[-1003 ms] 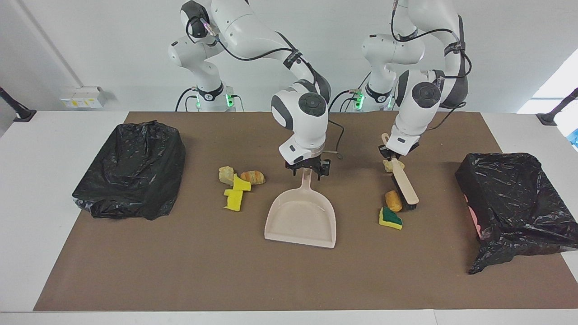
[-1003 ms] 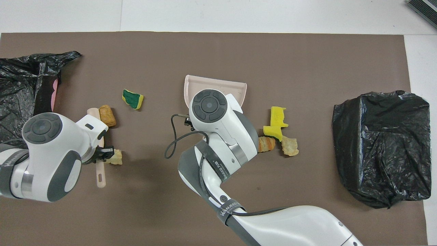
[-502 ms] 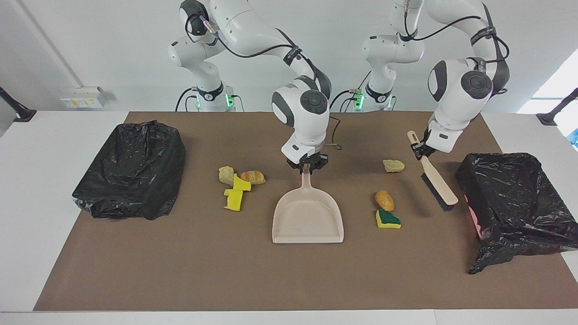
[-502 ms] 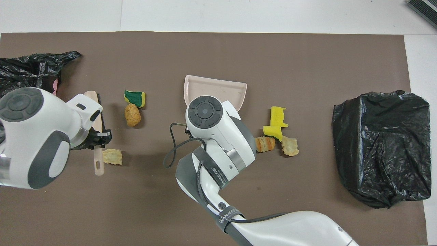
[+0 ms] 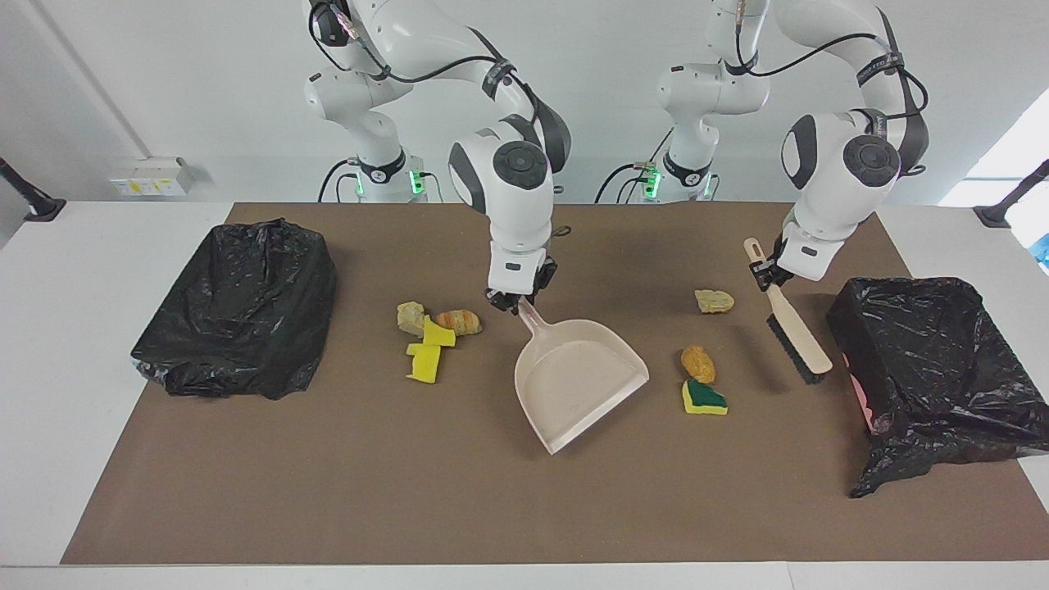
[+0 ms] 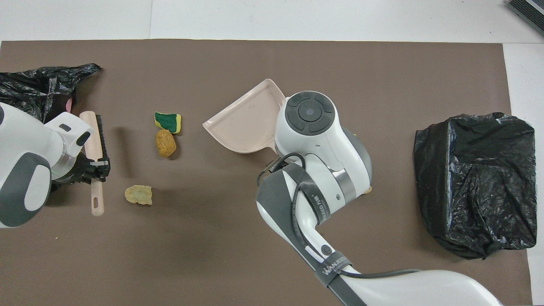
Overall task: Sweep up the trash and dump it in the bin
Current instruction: 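Grasp the dustpan with the right gripper and set it near the trash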
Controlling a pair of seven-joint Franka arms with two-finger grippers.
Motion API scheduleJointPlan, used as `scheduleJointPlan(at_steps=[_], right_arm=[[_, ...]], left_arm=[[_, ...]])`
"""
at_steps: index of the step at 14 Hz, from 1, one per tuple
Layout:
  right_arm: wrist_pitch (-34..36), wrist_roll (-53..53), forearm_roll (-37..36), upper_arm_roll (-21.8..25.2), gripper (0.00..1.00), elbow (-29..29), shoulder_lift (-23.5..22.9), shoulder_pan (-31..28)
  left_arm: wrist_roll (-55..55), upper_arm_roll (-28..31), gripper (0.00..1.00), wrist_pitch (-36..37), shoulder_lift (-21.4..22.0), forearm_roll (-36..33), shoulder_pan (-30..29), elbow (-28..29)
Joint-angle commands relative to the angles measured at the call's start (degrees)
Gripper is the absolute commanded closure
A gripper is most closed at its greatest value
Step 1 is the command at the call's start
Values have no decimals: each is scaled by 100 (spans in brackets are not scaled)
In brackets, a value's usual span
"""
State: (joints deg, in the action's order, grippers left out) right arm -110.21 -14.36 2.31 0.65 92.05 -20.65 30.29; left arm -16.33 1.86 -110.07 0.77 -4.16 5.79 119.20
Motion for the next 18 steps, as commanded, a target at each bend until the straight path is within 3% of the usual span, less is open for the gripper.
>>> scheduleJointPlan(at_steps=[1, 2, 6, 11, 18], right_arm=[[-115, -1966, -116, -57, 100, 252, 131, -173], [-115, -2479, -317, -65, 100, 252, 105, -182], [-123, -2484, -810, -65, 100, 295, -1, 222], [-631, -2299, -820, -74, 100, 804, 52, 503], [-607, -1703, -776, -92, 100, 902, 61, 574]], left_arm=[[86, 7, 100, 82, 46, 108, -34, 15], [77, -10, 100, 65, 38, 108, -69, 50], [95, -11, 100, 30, 37, 108, -69, 77], [823, -11, 100, -58, 11, 117, -96, 77], [2141, -11, 100, -155, -146, 300, -236, 77]])
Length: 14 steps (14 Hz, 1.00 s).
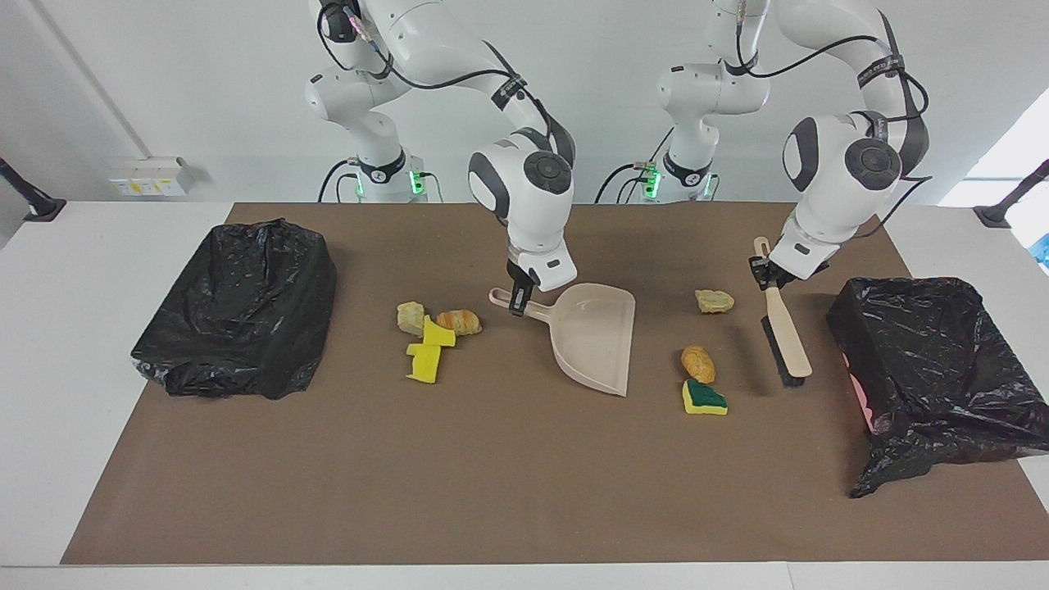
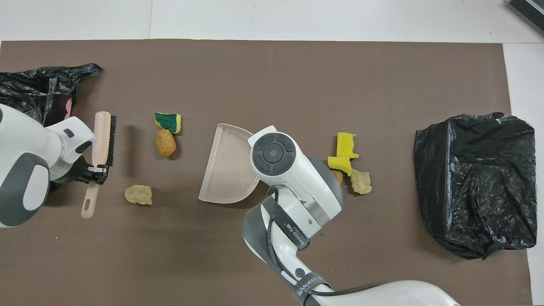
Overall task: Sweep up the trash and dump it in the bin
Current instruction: 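Sweep the sponge and bread into the dustpan with the left gripper's brush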
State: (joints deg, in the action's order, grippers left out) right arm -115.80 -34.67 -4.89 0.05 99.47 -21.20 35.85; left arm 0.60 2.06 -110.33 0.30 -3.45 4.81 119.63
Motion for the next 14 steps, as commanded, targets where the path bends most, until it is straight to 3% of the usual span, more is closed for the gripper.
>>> scheduleJointPlan(at_steps=[1, 8, 14], right_arm=[[-13, 451, -56, -40, 100, 152, 125, 28], [66, 523, 6, -40, 100, 161, 152, 81], [66, 523, 14, -40, 100, 170, 151, 81]], left_arm=[[623, -30, 100, -137, -101, 292, -138, 25], [836, -91, 100, 108, -48, 643, 328, 105], [1176, -39, 100, 611, -249, 670, 118, -712]])
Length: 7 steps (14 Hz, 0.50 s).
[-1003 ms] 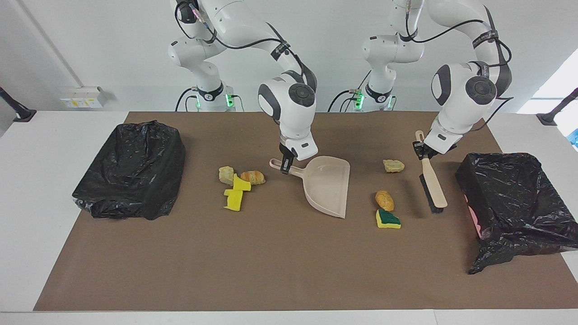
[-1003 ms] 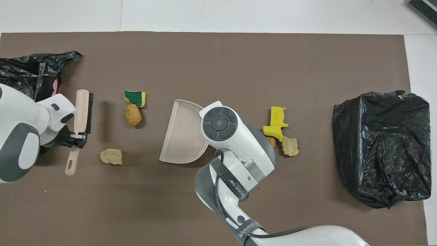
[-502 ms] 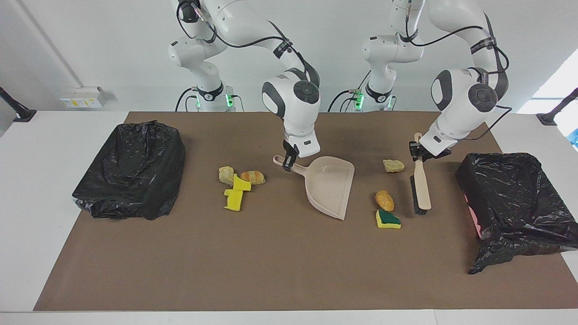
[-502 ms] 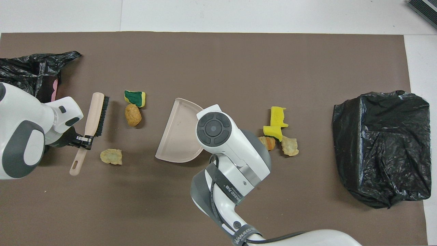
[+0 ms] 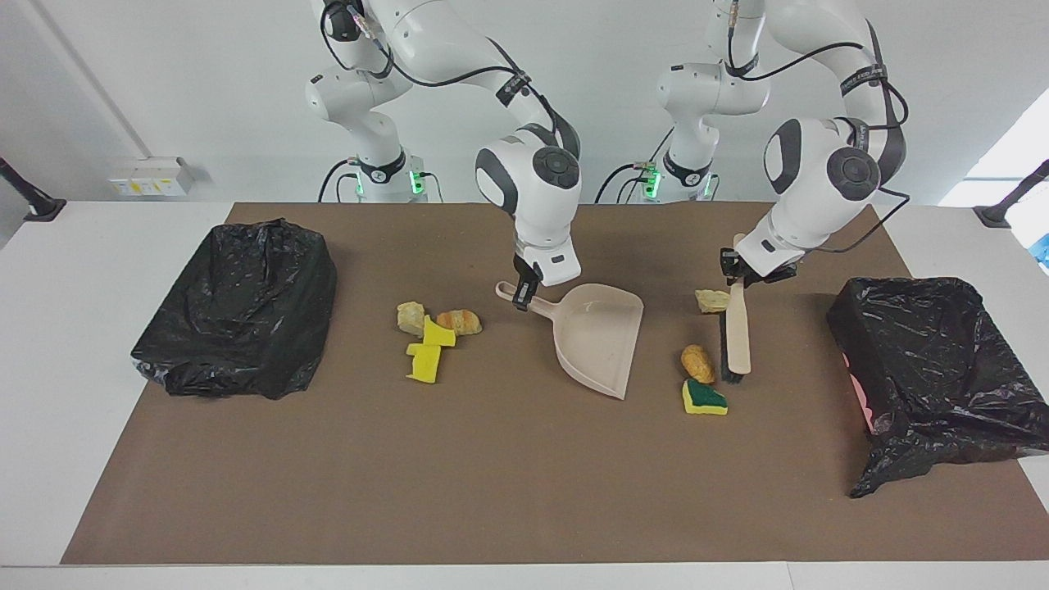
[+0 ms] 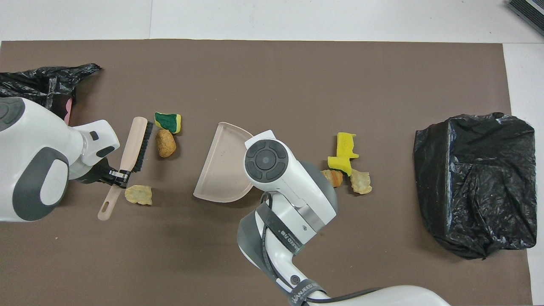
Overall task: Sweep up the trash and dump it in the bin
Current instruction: 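Sweep the sponge and bread into the dustpan with the left gripper's brush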
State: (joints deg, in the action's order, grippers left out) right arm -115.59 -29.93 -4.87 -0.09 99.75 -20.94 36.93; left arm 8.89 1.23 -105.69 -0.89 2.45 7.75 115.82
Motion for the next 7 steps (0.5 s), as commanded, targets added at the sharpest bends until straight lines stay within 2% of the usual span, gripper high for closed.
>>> scheduleJointPlan(at_steps=[1, 2, 4, 7], right_arm=[[46, 48, 12, -26, 100, 141, 125, -37], [28, 48, 12, -26, 100, 167, 125, -54], [-33, 48, 12, -26, 100, 185, 125, -72], [-60, 57, 12, -26, 100, 185, 116, -116]], left_arm=[[559, 35, 100, 119, -200, 36, -351, -410], [613, 35, 100, 75, -340, 36, -379, -576], [640, 35, 100, -13, -1006, 18, -380, -1120], [658, 9, 100, -785, -1421, 62, -301, -1088]])
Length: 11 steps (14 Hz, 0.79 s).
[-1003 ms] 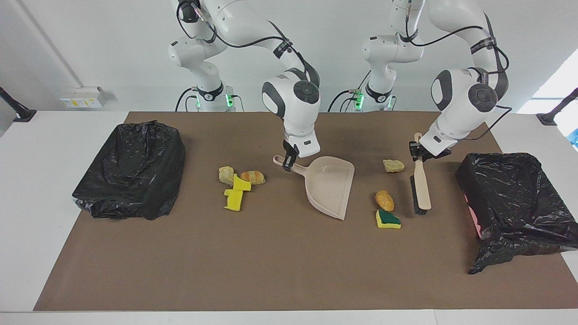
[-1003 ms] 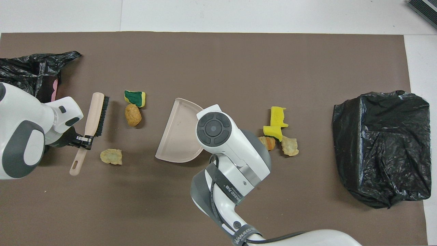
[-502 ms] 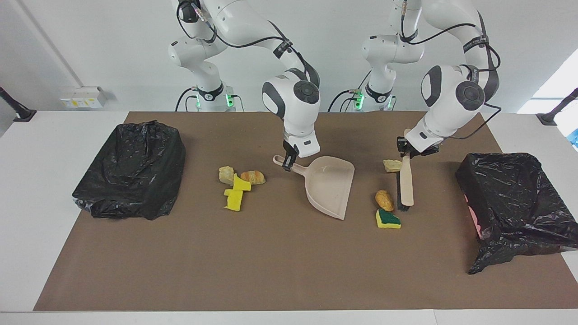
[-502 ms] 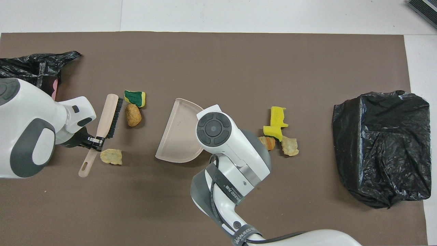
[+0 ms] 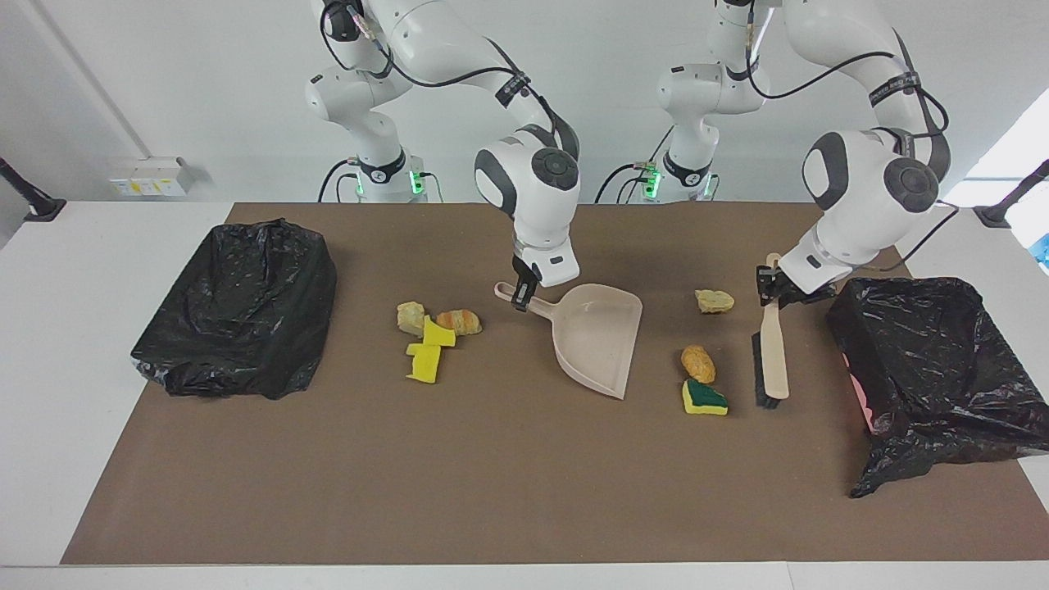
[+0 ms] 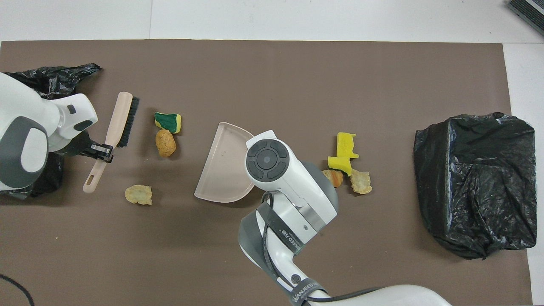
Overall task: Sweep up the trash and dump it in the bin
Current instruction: 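Sweep the sponge and bread into the dustpan with the left gripper's brush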
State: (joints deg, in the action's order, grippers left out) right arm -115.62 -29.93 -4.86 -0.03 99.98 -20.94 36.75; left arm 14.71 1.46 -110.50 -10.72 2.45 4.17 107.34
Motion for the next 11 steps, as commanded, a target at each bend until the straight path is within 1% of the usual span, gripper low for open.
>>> scheduleJointPlan(at_steps=[1, 2, 3, 6, 9, 11], right_arm=[[-74, 57, 11, -32, 100, 162, 116, -98], [-75, 57, 11, -32, 100, 162, 107, -98], [-75, 57, 11, -32, 100, 162, 116, -98], [-48, 57, 11, -32, 100, 171, 125, -81], [-66, 57, 11, -32, 100, 197, 125, -89], [-75, 57, 11, -32, 100, 197, 125, -89]], left_arm=[[84, -14, 100, -331, -466, 71, 144, -179], [84, -32, 100, -253, -440, 80, 250, -135], [84, -41, 100, -270, -379, 106, 381, 31], [76, -49, 100, -130, -37, 448, 847, 541], [-21, -41, 100, 308, 122, 1002, 1444, 647], [-380, -41, 100, 555, 210, 1283, 1805, 691]])
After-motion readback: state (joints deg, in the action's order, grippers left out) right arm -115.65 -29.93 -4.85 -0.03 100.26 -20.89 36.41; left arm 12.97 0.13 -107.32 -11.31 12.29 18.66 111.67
